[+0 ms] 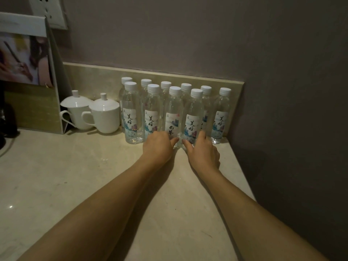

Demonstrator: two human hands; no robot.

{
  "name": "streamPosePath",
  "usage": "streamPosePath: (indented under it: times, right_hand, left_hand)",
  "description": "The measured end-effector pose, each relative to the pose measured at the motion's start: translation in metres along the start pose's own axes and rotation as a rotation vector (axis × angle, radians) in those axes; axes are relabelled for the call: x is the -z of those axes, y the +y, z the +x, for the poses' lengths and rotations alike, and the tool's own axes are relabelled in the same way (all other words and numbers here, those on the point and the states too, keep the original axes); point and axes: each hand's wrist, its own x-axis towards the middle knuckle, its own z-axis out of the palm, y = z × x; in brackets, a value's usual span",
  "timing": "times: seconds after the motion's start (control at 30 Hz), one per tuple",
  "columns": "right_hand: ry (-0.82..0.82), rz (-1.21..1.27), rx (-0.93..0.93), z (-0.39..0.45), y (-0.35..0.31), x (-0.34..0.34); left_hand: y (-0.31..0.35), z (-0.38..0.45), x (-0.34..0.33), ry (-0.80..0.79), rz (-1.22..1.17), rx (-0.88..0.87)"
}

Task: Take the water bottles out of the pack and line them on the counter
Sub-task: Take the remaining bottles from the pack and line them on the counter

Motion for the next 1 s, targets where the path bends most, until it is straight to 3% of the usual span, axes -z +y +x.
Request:
streamPosePath:
  times: [1.0]
  right_hand:
    - [-0.015,0.000,-0.021,0.0018,0.0020,-0.0032]
  left_hand:
    - [0.0002,0.0014,-0.0065,0.014,0.073,0.015]
